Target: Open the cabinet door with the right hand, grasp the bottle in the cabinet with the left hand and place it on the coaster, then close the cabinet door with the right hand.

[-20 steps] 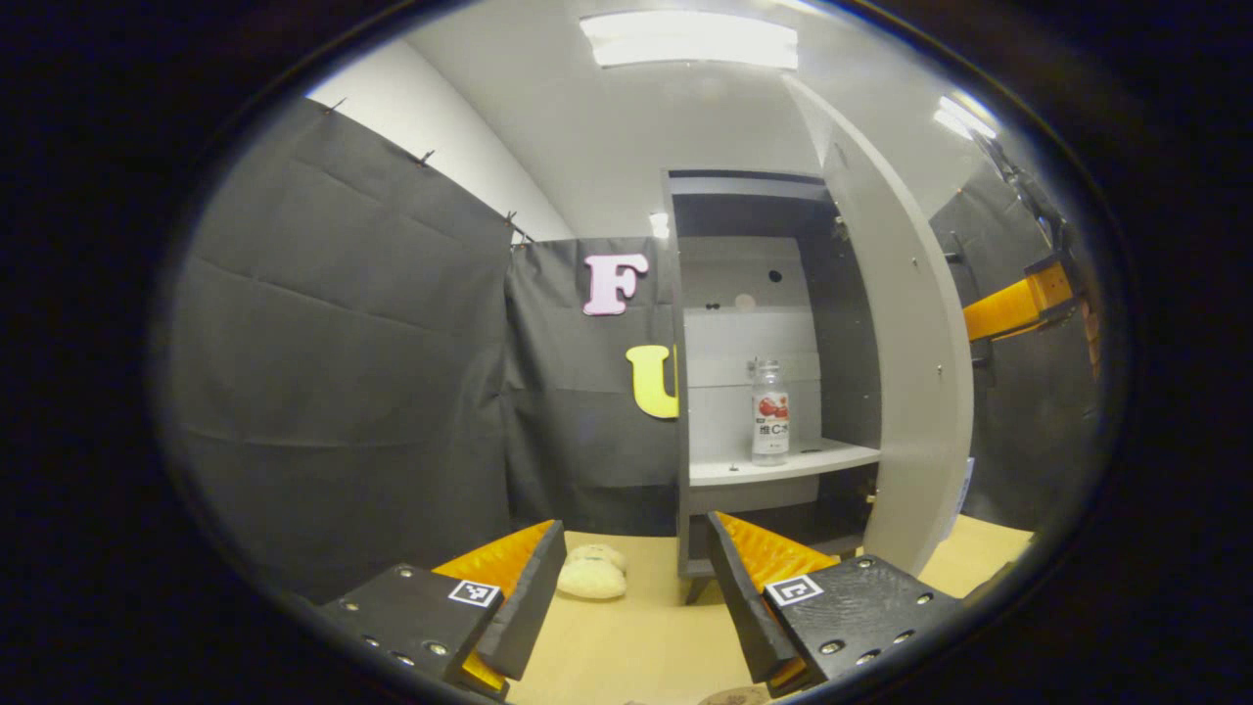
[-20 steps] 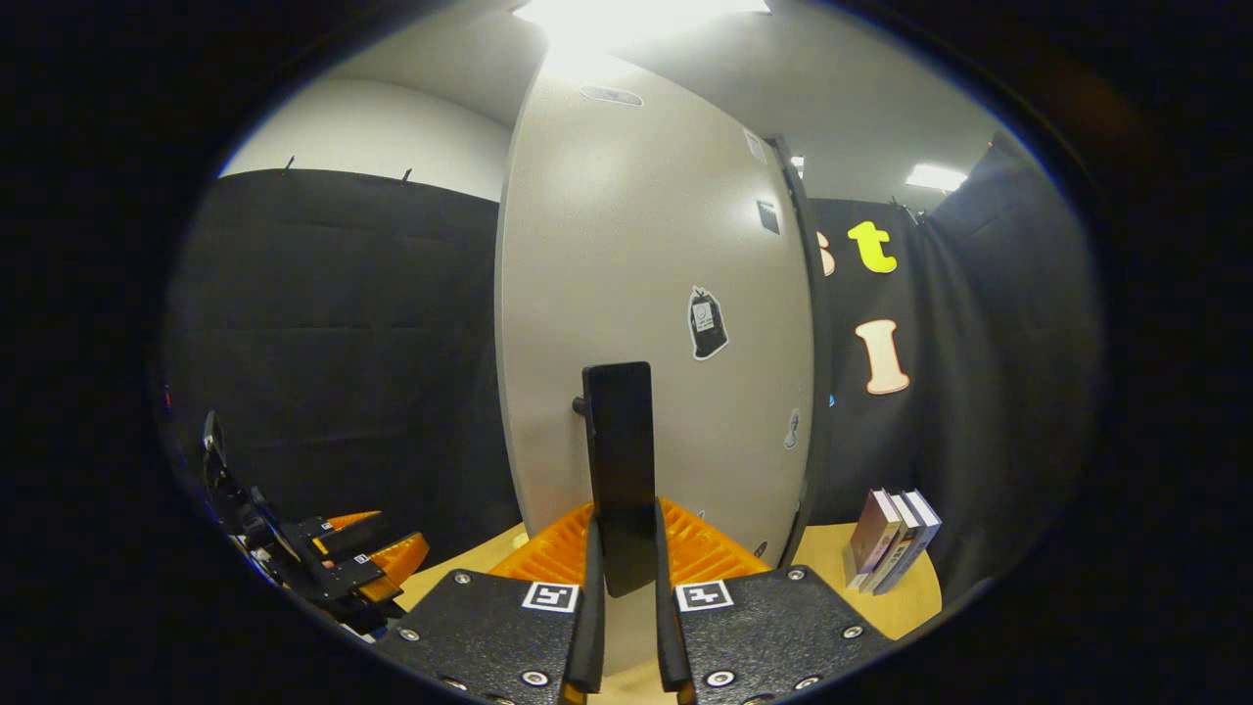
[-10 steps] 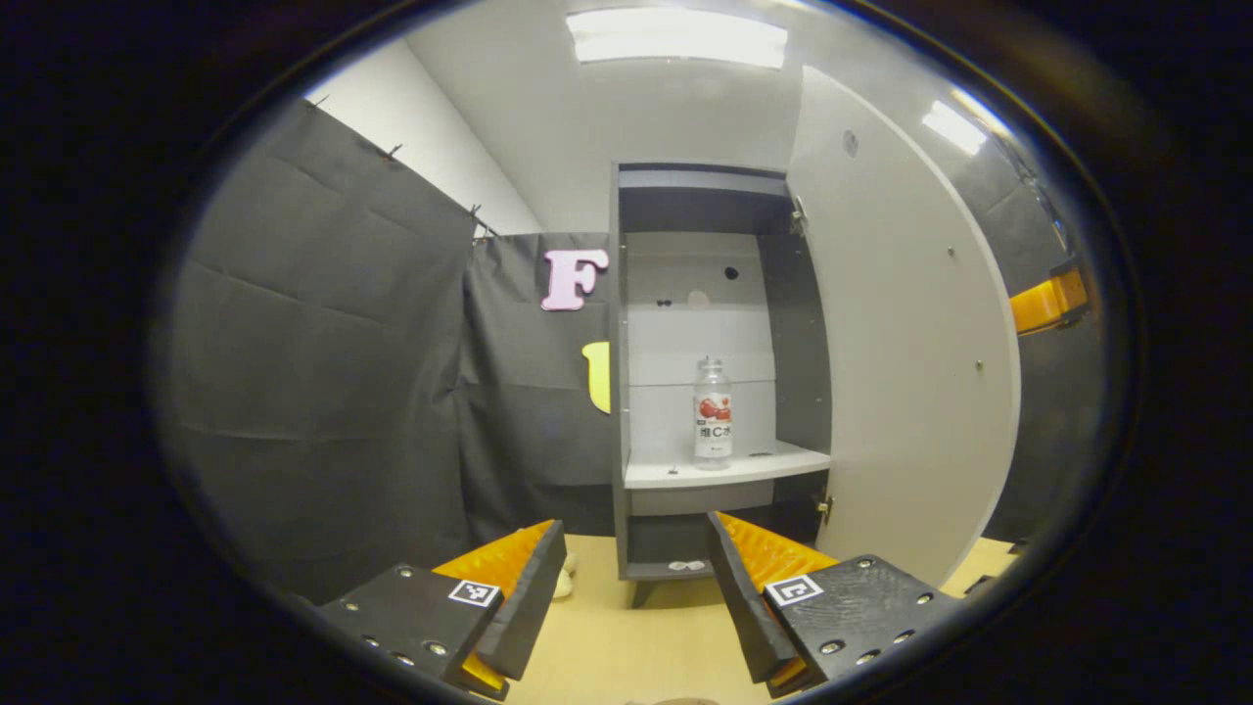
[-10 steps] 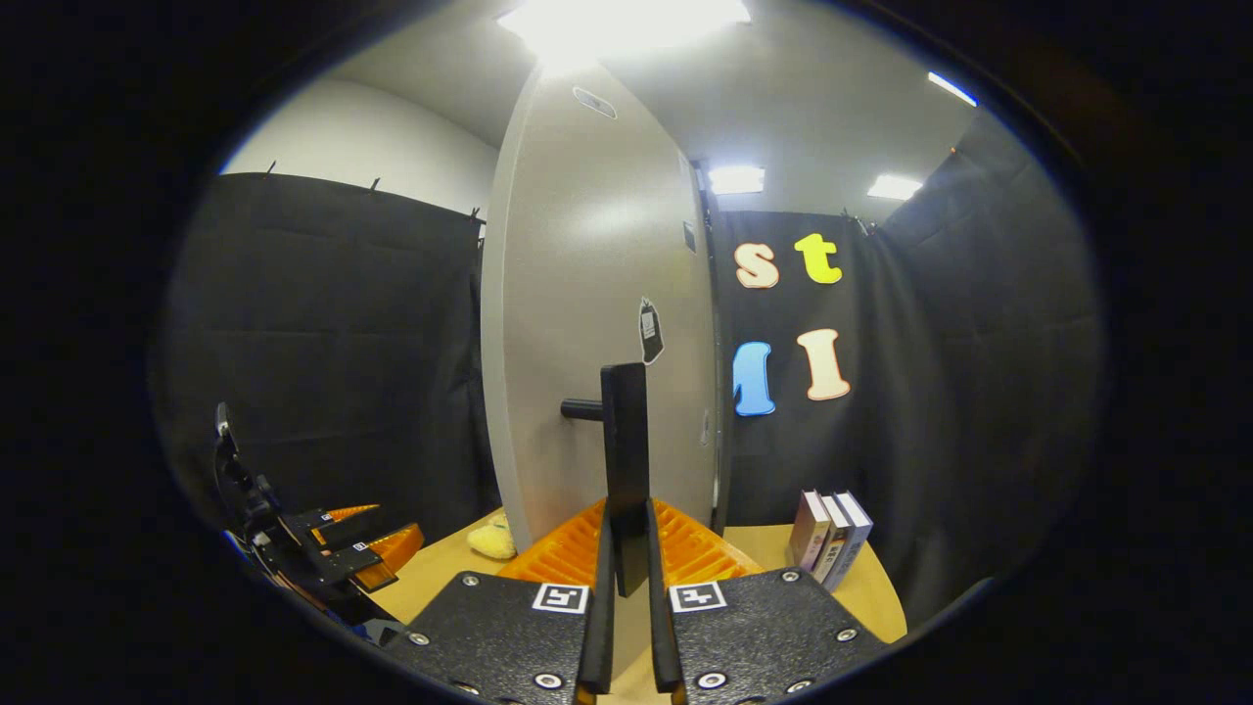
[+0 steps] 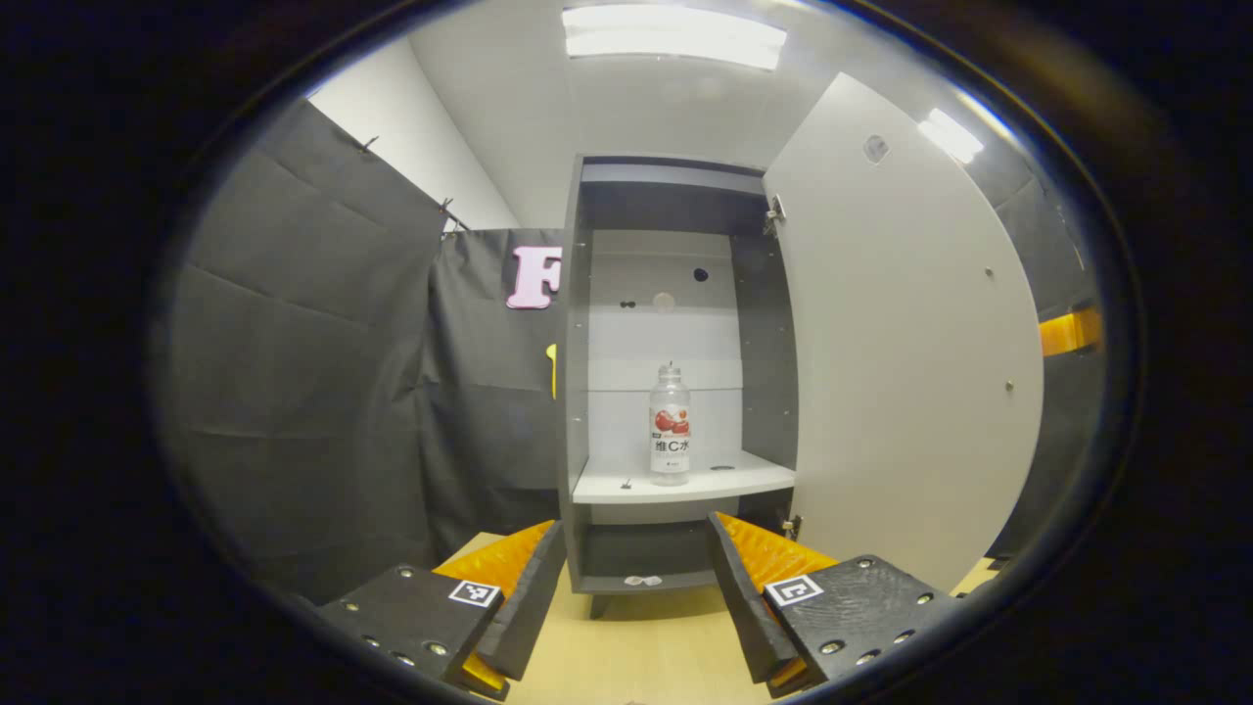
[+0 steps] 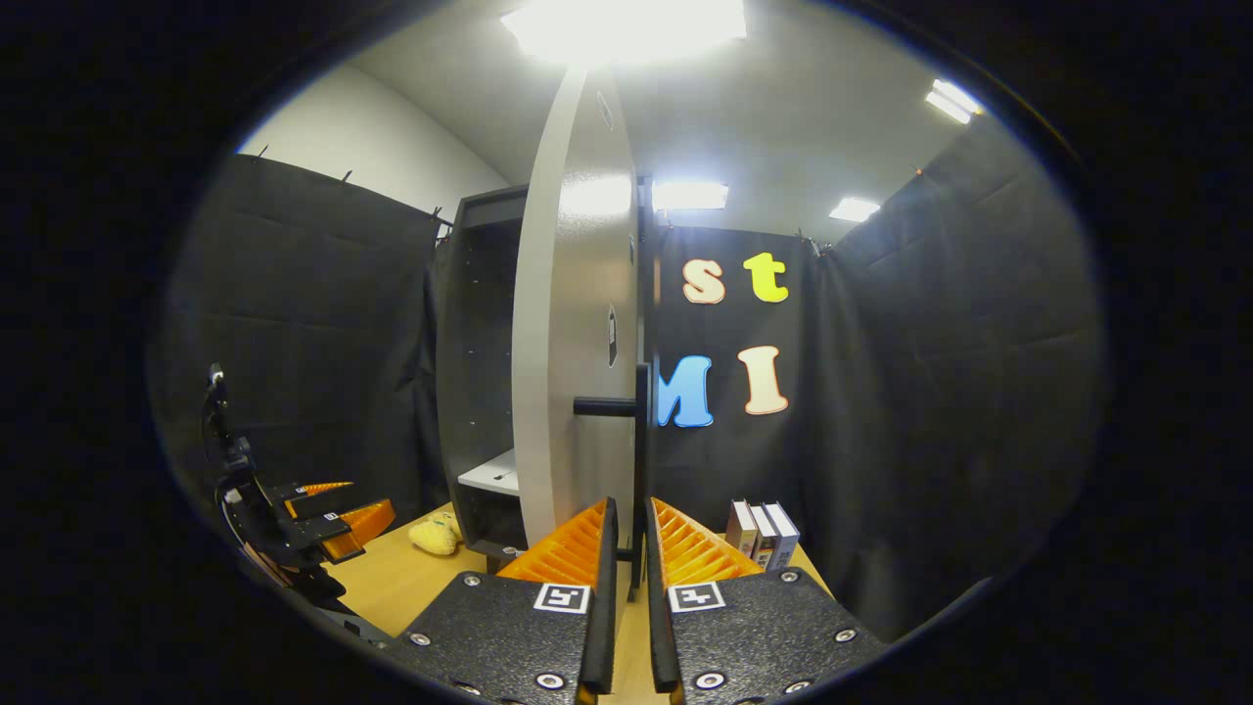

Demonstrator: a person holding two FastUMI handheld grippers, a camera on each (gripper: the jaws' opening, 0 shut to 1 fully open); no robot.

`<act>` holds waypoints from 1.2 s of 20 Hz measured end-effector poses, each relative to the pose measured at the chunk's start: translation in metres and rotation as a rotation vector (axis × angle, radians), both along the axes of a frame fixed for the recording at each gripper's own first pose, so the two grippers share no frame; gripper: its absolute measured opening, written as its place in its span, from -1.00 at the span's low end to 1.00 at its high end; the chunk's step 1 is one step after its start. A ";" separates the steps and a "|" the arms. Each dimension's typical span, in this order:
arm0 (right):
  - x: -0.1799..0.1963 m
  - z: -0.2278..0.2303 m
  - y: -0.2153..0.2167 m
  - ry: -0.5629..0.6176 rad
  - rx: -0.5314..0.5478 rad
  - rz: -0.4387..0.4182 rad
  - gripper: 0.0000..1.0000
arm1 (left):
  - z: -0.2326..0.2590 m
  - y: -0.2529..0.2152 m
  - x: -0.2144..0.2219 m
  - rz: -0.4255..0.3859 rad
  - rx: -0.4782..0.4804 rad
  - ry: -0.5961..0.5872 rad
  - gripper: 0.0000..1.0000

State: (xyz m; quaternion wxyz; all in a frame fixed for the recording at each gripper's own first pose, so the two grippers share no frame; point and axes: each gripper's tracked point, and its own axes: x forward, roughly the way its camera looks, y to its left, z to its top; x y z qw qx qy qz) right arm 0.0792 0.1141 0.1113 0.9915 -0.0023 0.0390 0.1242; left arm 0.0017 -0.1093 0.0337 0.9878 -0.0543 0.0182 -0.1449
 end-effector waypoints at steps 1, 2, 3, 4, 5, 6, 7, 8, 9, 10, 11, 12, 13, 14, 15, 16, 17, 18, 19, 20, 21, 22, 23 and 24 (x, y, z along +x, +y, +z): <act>-0.002 0.001 -0.006 -0.003 0.009 -0.010 -0.70 | 0.004 -0.006 0.008 -0.013 -0.009 0.000 0.65; -0.007 0.001 -0.006 -0.001 0.031 0.003 -0.70 | 0.009 -0.012 0.018 -0.025 -0.016 -0.001 0.65; -0.008 0.000 -0.004 0.001 0.049 0.021 -0.70 | 0.014 -0.017 0.028 -0.035 -0.020 -0.004 0.65; -0.010 0.001 -0.008 -0.008 0.047 0.026 -0.70 | 0.017 -0.024 0.040 -0.046 -0.019 -0.007 0.75; -0.009 0.002 -0.016 -0.027 0.028 0.015 -0.69 | 0.024 -0.023 0.047 -0.057 -0.017 -0.015 0.65; -0.009 0.002 -0.025 -0.048 0.004 -0.006 -0.61 | 0.027 -0.030 0.057 -0.069 -0.011 -0.021 0.65; -0.013 0.002 -0.036 -0.063 -0.015 -0.031 -0.46 | 0.032 -0.037 0.069 -0.080 -0.004 -0.025 0.65; -0.017 0.000 -0.047 -0.073 -0.026 -0.057 -0.09 | 0.036 -0.043 0.081 -0.090 -0.001 -0.026 0.75; -0.027 -0.002 -0.057 -0.077 -0.029 -0.088 0.27 | 0.039 -0.051 0.096 -0.102 -0.003 -0.024 0.65; -0.032 -0.006 -0.069 -0.074 -0.029 -0.123 0.80 | 0.039 -0.059 0.105 -0.113 -0.008 -0.021 0.65; -0.033 -0.012 -0.082 -0.067 -0.024 -0.160 0.90 | 0.038 -0.073 0.121 -0.122 -0.014 -0.017 0.65; -0.034 -0.019 -0.096 -0.055 -0.014 -0.198 0.92 | 0.037 -0.080 0.132 -0.128 -0.022 -0.012 0.65; -0.034 -0.026 -0.108 -0.037 -0.003 -0.232 0.92 | 0.035 -0.088 0.145 -0.134 -0.029 -0.002 0.65; -0.035 -0.034 -0.120 -0.017 0.009 -0.265 0.92 | 0.030 -0.096 0.158 -0.140 -0.032 0.008 0.75; -0.037 -0.039 -0.132 0.003 0.020 -0.296 0.92 | 0.025 -0.101 0.173 -0.138 -0.028 0.013 0.65; -0.038 -0.045 -0.143 0.022 0.027 -0.325 0.92 | 0.021 -0.106 0.186 -0.137 -0.020 0.017 0.75; -0.040 -0.050 -0.153 0.036 0.033 -0.354 0.92 | 0.019 -0.110 0.199 -0.135 -0.016 0.013 0.65; -0.041 -0.055 -0.163 0.049 0.036 -0.382 0.92 | 0.016 -0.115 0.210 -0.136 -0.010 0.015 0.64; -0.045 -0.061 -0.171 0.060 0.039 -0.407 0.92 | 0.012 -0.119 0.222 -0.132 -0.003 0.022 0.73; -0.050 -0.065 -0.178 0.069 0.041 -0.428 0.91 | 0.008 -0.121 0.231 -0.130 -0.004 0.030 0.65; -0.053 -0.068 -0.183 0.077 0.042 -0.448 0.91 | 0.004 -0.126 0.242 -0.136 -0.014 0.042 0.65; -0.054 -0.072 -0.188 0.086 0.042 -0.464 0.90 | 0.000 -0.128 0.251 -0.142 -0.025 0.056 0.75; -0.056 -0.077 -0.191 0.097 0.042 -0.478 0.91 | -0.006 -0.130 0.262 -0.138 -0.032 0.075 0.75; -0.058 -0.081 -0.194 0.109 0.041 -0.486 0.91 | -0.013 -0.132 0.270 -0.133 -0.037 0.091 0.56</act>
